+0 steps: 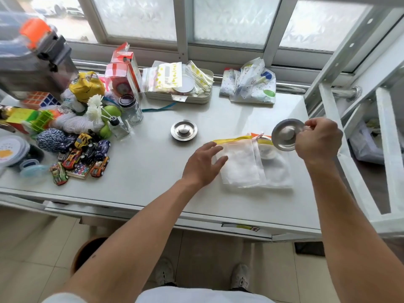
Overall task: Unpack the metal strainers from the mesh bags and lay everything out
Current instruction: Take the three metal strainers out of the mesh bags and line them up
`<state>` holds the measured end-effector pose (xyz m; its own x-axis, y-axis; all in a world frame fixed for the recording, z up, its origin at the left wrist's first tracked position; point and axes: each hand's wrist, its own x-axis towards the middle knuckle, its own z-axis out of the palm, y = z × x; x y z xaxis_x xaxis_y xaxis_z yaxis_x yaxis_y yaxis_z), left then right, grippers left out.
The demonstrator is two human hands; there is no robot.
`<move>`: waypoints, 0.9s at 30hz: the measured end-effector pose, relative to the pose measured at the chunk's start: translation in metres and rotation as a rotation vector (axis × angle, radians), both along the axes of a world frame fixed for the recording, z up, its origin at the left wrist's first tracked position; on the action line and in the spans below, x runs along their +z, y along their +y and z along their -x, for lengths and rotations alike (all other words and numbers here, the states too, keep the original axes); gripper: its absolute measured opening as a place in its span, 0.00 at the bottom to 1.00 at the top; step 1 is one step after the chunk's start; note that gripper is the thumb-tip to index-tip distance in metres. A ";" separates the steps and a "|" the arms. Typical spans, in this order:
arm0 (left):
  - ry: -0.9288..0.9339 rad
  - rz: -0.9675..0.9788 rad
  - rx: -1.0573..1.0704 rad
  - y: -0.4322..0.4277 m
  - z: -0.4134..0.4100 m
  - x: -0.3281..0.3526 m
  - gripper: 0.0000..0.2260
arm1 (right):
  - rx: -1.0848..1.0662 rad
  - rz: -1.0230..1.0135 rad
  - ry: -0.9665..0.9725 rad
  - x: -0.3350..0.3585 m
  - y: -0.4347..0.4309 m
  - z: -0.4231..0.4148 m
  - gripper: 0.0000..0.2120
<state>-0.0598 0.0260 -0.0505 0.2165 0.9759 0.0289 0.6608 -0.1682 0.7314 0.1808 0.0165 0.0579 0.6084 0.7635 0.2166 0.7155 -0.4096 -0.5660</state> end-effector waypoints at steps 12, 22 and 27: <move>-0.126 0.372 0.439 0.024 0.105 0.019 0.06 | 0.376 0.414 0.634 -0.082 0.041 0.176 0.09; 0.067 0.243 0.551 0.016 0.107 0.019 0.06 | 0.454 0.424 0.349 -0.078 0.042 0.192 0.04; 0.178 0.033 0.464 0.006 0.079 0.026 0.13 | 0.405 0.234 0.247 -0.072 0.027 0.152 0.07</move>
